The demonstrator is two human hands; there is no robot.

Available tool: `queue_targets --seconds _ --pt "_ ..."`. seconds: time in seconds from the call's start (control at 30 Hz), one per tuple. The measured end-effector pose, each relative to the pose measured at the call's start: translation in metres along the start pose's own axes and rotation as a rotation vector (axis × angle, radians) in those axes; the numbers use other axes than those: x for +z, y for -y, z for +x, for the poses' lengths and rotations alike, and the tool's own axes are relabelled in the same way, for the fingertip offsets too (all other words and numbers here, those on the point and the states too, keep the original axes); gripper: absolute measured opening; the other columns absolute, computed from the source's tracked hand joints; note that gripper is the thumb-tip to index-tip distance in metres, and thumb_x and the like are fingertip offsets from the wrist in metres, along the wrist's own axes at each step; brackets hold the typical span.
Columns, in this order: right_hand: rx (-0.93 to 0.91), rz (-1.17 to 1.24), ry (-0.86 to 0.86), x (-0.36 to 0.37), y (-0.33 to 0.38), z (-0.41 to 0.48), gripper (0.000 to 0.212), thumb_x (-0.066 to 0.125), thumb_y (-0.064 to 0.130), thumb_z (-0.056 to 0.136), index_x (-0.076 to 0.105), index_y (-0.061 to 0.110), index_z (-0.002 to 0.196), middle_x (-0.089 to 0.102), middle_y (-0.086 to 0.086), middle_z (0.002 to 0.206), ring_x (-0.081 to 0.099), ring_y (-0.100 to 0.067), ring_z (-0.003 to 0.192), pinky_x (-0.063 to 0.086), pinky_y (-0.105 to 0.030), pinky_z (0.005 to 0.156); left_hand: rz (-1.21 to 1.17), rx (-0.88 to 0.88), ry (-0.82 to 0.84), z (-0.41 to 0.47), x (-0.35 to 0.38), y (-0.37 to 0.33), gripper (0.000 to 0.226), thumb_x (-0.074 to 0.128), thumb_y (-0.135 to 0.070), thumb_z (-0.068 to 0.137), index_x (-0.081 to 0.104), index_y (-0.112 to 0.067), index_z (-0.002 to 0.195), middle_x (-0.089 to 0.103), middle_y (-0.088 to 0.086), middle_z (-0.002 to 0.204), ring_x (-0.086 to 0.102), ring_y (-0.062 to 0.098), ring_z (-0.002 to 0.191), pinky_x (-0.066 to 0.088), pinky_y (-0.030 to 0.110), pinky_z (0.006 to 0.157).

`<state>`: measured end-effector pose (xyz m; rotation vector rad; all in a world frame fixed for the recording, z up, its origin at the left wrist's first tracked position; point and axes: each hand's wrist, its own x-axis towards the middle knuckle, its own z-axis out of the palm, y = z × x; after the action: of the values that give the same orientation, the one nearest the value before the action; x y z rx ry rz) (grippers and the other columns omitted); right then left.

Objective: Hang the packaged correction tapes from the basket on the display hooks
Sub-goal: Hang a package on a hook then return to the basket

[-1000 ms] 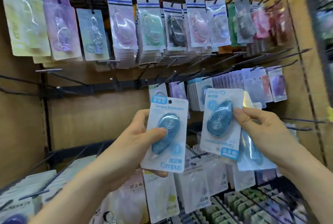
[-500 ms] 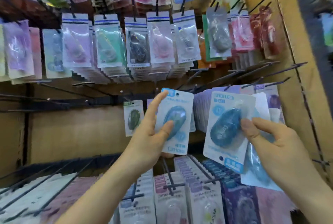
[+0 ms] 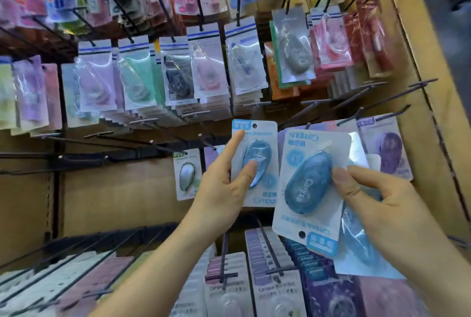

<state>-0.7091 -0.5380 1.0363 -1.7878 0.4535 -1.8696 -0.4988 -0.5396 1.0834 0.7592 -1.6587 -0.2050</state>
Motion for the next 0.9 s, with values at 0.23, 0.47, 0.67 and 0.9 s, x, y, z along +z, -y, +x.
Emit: queue_targets --seconds 0.23,0.47,0.67,0.9 --pt "0.017 -0.046 -0.026 -0.008 -0.009 0.004 0.043 0.058 0.06 0.071 0.078 0.025 0.087 0.076 0.013 0.091 0.067 0.002 0.089 0.05 -0.015 0.08 0.113 -0.085 -0.004 0.008 -0.004 0.003 0.077 0.062 -0.052 0.079 0.032 -0.039 0.149 0.056 -0.007 0.14 0.058 0.016 0.124 0.051 0.042 0.101" --pt "-0.027 -0.135 0.062 -0.007 -0.011 0.007 0.033 0.054 0.052 0.083 0.074 0.027 0.081 0.073 0.002 0.077 0.062 -0.008 0.077 0.045 -0.017 0.072 0.333 -0.233 -0.026 0.047 -0.01 0.037 0.065 0.061 -0.032 0.096 0.027 -0.042 0.15 0.062 -0.004 0.127 0.068 0.016 0.103 0.058 0.044 0.087" --pt "-0.041 -0.071 0.031 0.001 -0.03 0.006 0.04 0.059 0.058 0.086 0.073 0.02 0.083 0.069 -0.01 0.076 0.056 -0.006 0.068 0.044 -0.018 0.063 0.591 -0.265 -0.107 0.078 -0.007 0.071 0.063 0.069 -0.025 0.091 0.036 -0.044 0.141 0.064 0.002 0.108 0.063 0.022 0.093 0.057 0.036 0.074" --pt "-0.037 -0.04 -0.02 0.0 -0.04 0.003 0.024 0.058 0.041 0.087 0.073 0.027 0.074 0.068 0.004 0.072 0.056 -0.016 0.08 0.045 -0.02 0.069 0.643 -0.215 -0.108 0.093 0.008 0.095 0.066 0.075 -0.032 0.085 0.032 -0.038 0.136 0.067 0.007 0.119 0.068 0.027 0.097 0.058 0.046 0.083"
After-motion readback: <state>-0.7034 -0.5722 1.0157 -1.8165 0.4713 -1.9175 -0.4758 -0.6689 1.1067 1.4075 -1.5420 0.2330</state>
